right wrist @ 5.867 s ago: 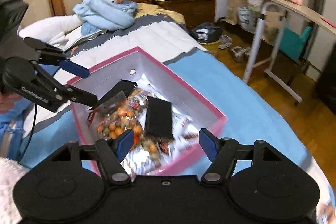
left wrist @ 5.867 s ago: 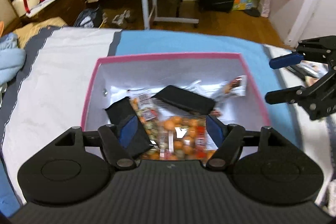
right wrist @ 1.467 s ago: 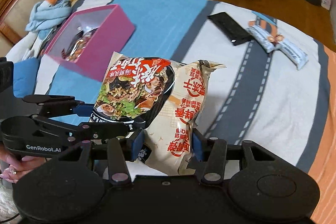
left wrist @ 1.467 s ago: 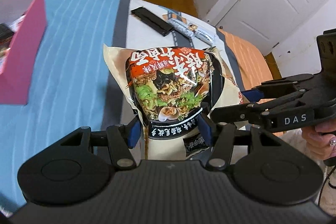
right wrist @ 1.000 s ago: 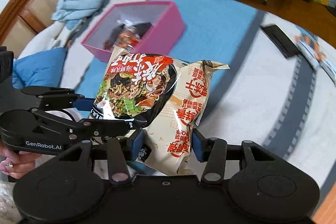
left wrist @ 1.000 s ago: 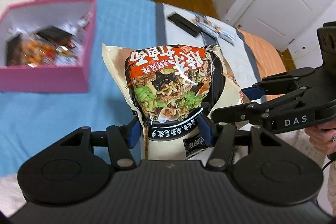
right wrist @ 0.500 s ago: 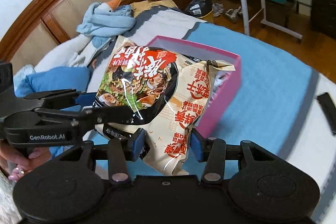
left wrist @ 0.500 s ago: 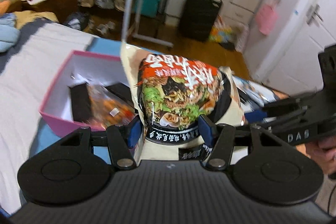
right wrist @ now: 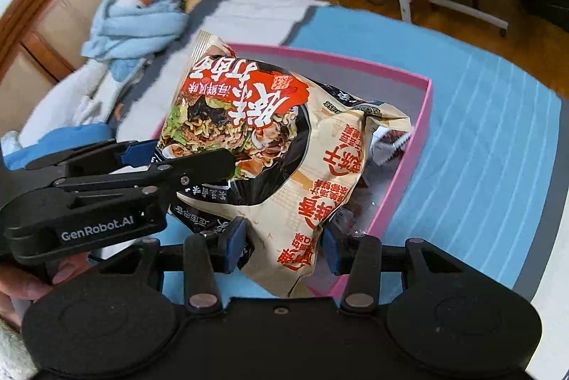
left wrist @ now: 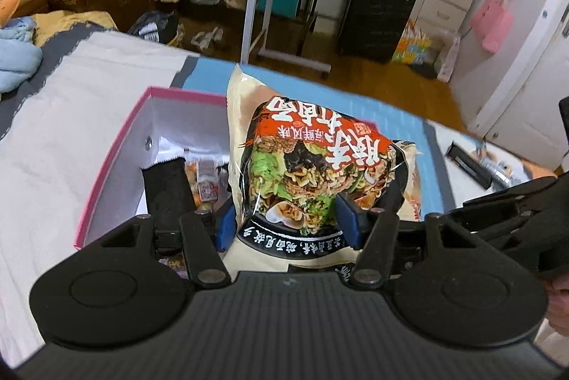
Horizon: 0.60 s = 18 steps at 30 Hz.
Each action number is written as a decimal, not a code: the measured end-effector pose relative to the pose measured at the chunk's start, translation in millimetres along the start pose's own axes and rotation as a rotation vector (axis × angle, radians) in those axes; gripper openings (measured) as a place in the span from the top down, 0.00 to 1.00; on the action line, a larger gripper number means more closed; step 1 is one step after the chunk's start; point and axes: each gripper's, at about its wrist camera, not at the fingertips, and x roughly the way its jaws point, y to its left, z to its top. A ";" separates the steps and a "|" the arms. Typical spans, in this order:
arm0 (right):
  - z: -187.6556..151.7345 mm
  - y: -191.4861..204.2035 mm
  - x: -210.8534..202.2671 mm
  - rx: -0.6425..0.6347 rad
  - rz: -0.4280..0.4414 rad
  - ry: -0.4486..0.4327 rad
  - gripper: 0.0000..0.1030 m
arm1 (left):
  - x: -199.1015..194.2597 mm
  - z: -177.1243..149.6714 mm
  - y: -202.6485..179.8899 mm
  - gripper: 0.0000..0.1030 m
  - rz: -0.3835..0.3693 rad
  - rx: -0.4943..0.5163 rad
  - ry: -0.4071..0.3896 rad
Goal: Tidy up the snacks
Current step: 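Lower the noodle bag into the box and open the left tool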
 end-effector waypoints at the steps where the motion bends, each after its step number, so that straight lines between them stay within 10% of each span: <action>1: -0.9 1.1 4.0 -0.005 -0.009 0.006 0.51 | 4.3 -0.5 2.6 0.47 0.001 -0.006 0.016; 18: -9.9 35.6 -1.3 -0.255 -0.246 -0.034 0.39 | 2.8 -12.0 -17.9 0.44 0.207 0.091 0.043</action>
